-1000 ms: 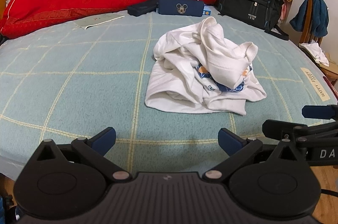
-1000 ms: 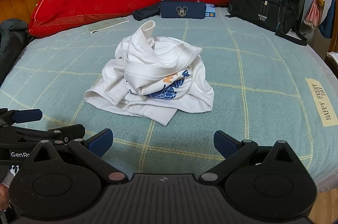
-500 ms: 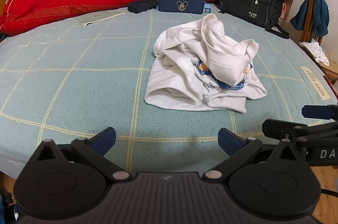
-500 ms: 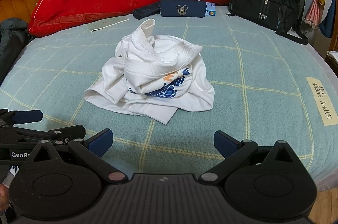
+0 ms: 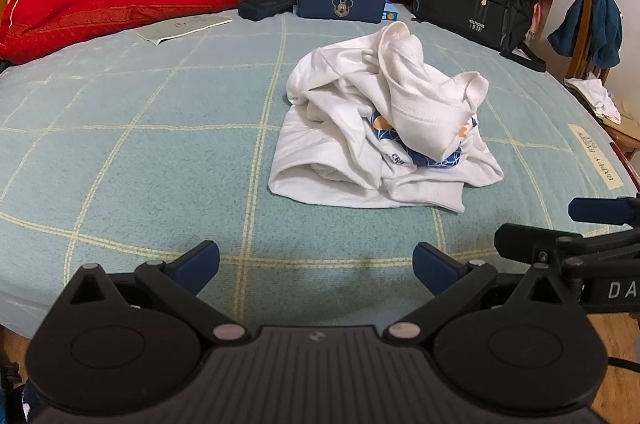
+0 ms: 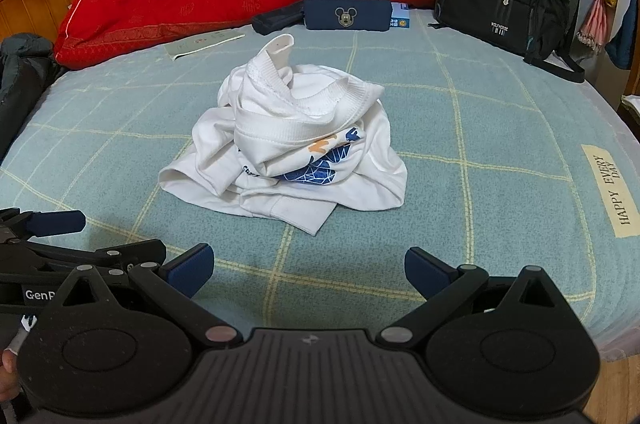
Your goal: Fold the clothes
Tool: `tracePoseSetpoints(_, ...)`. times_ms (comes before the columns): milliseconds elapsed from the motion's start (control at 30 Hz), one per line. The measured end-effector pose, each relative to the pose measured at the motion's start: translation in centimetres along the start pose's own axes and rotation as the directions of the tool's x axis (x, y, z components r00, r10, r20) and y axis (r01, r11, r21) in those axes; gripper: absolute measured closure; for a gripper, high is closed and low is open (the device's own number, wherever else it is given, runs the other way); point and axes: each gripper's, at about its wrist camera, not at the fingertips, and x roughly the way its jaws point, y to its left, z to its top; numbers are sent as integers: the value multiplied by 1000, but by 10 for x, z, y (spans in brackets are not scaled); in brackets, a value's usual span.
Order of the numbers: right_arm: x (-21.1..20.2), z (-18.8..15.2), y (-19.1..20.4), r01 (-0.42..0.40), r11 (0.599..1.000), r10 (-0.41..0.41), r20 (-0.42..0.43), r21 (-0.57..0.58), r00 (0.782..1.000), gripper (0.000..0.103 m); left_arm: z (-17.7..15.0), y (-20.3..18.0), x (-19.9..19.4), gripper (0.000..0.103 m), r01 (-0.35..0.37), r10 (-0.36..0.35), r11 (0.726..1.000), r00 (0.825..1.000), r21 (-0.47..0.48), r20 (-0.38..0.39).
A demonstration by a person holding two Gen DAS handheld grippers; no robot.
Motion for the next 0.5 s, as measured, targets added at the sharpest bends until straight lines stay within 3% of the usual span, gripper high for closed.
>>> tracePoseSetpoints(500,39,23,-21,-29,999,30,-85,23,996,0,24,-4,39,1,22,-21,1000,996,13,-86)
